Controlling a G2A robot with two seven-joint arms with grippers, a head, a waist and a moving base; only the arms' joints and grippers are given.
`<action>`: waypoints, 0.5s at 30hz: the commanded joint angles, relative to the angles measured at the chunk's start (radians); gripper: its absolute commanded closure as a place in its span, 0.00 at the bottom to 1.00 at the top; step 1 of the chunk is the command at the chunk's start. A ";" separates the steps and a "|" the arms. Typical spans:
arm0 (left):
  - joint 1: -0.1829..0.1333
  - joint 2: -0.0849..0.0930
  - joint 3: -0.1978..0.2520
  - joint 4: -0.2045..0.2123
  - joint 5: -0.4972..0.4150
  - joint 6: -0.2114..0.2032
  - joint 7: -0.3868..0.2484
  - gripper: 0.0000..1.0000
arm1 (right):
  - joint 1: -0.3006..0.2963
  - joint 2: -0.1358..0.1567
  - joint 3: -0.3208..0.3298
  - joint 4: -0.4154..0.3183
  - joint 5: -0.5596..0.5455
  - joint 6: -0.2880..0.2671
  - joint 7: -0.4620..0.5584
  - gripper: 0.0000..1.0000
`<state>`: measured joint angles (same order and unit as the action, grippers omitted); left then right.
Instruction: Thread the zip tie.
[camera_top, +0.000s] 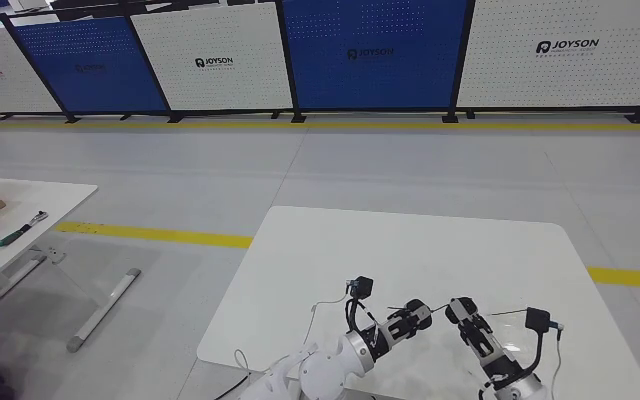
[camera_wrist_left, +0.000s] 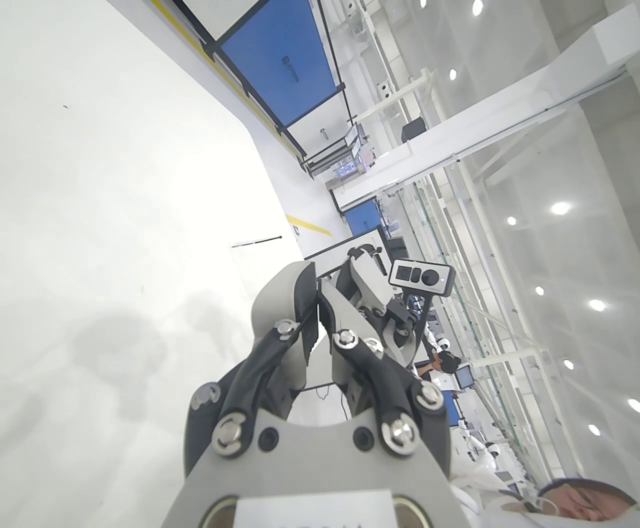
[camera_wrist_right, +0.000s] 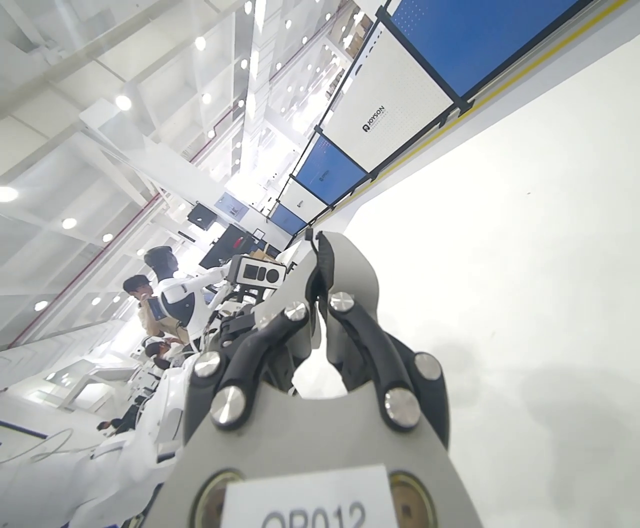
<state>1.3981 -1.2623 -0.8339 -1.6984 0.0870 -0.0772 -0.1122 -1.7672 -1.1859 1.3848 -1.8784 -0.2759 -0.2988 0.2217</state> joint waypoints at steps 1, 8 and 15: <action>0.001 -0.001 0.004 -0.005 0.004 -0.006 -0.001 1.00 | 0.001 0.000 -0.001 0.002 -0.003 0.004 0.004 1.00; 0.008 0.000 0.003 -0.016 0.012 -0.030 -0.006 1.00 | 0.002 0.000 -0.009 0.000 -0.020 0.016 0.003 1.00; 0.012 0.000 0.003 -0.018 0.020 -0.003 0.003 1.00 | -0.010 0.000 -0.001 -0.013 -0.005 0.020 0.001 0.67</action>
<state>1.4101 -1.2622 -0.8304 -1.7172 0.1073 -0.0856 -0.1124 -1.7764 -1.1857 1.3820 -1.8899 -0.2792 -0.2824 0.2233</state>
